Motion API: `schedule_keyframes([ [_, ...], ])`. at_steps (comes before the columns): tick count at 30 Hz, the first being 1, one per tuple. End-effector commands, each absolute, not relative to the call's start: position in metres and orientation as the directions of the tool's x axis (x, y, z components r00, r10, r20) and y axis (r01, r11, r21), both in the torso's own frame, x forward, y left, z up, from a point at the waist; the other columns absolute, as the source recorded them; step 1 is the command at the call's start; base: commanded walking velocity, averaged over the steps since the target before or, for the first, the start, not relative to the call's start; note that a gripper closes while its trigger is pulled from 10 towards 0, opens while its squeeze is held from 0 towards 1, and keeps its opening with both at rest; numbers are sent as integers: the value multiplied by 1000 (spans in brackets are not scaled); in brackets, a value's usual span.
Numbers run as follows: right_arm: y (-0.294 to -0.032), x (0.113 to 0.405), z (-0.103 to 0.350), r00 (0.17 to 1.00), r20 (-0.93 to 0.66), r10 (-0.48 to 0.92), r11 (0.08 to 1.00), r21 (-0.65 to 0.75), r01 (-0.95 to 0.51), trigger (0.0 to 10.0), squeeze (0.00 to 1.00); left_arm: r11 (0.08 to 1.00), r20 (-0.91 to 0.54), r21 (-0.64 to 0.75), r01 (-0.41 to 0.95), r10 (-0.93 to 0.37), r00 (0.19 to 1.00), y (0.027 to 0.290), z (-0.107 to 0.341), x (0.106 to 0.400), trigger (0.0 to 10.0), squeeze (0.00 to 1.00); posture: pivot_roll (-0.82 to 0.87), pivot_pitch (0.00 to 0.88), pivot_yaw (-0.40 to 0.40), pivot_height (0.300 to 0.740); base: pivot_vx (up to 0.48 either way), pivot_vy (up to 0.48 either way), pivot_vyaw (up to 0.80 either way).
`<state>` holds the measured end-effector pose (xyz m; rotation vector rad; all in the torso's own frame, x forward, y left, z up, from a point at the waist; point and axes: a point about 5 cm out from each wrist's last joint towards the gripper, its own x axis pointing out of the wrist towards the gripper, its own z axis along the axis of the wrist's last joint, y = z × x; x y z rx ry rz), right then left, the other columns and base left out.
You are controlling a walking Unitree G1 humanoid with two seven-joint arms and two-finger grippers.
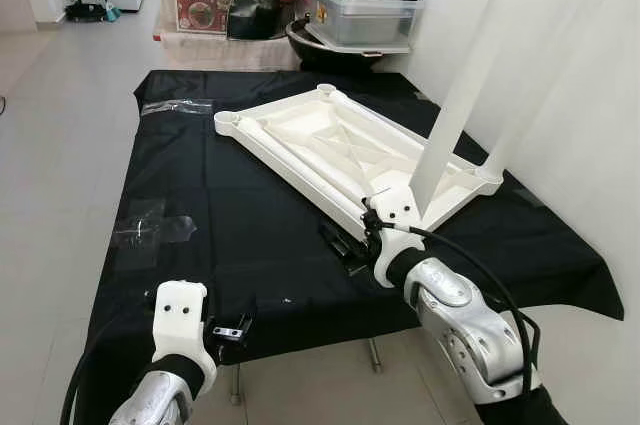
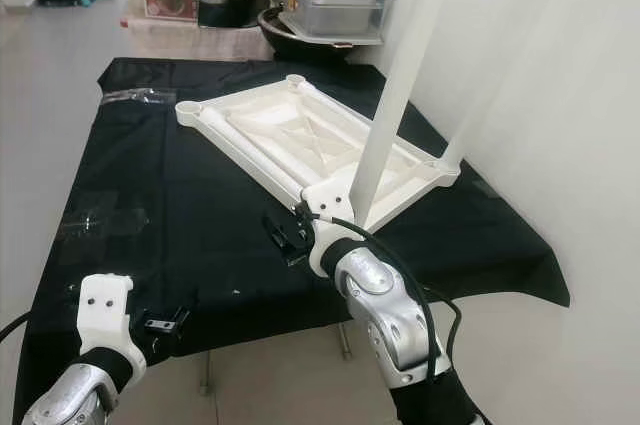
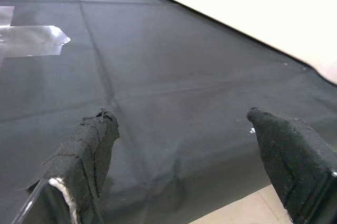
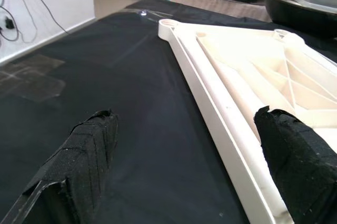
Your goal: Building children table
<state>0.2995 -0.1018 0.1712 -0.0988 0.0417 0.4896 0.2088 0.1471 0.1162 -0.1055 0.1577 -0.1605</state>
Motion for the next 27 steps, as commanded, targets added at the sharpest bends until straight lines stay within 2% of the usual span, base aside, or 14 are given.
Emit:
schedule_keyframes([
  [1, -100, 301, 171, 879, -54, 474, 874, -87, -477, 10000, 0, 985, -137, -104, 141, -155, 978, 145, 116, 211, 10000, 0, 114, 0, -107, 740, 0, 0, 0],
  [9, -105, 294, 166, 896, -39, 443, 888, -116, -444, 10000, 0, 993, -132, -76, 96, -105, 986, 150, 117, 207, 10000, 0, 102, 0, -89, 740, 0, 0, 0],
  [12, -108, 290, 165, 909, -41, 415, 902, -113, -417, 10000, 0, 993, -130, -61, 101, -108, 986, 151, 118, 206, 10000, 0, 94, 0, -88, 740, 0, 0, 569],
  [16, -116, 282, 168, 936, -47, 348, 933, -79, -350, 10000, 0, 991, -133, -43, 130, -134, 982, 150, 117, 206, 10000, 0, 48, 0, -68, 740, 0, 0, 0],
  [21, -131, 261, 160, 963, -107, 246, 957, -129, -259, 10000, 0, 986, -123, -17, 166, -167, 978, 146, 118, 211, 10000, 0, 17, 0, -46, 740, 0, 0, 0],
  [22, -139, 253, 149, 958, -198, 209, 960, -144, -240, 10000, 0, 984, -124, -10, 180, -180, 976, 145, 117, 212, 10000, 0, 5, 0, -40, 740, 0, 0, 0],
  [24, -140, 252, 146, 954, -220, 204, 961, -143, -239, 10000, 0, 983, -124, -10, 182, -182, 975, 144, 117, 212, 10000, 0, 5, 0, -40, 740, 0, 0, 0],
  [27, -140, 240, 140, 930, -284, 231, 931, -211, -296, 10000, 0, 984, -122, 2, 178, -177, 977, 145, 117, 213, 10000, 0, -17, 0, -46, 740, 0, 0, 0],
])
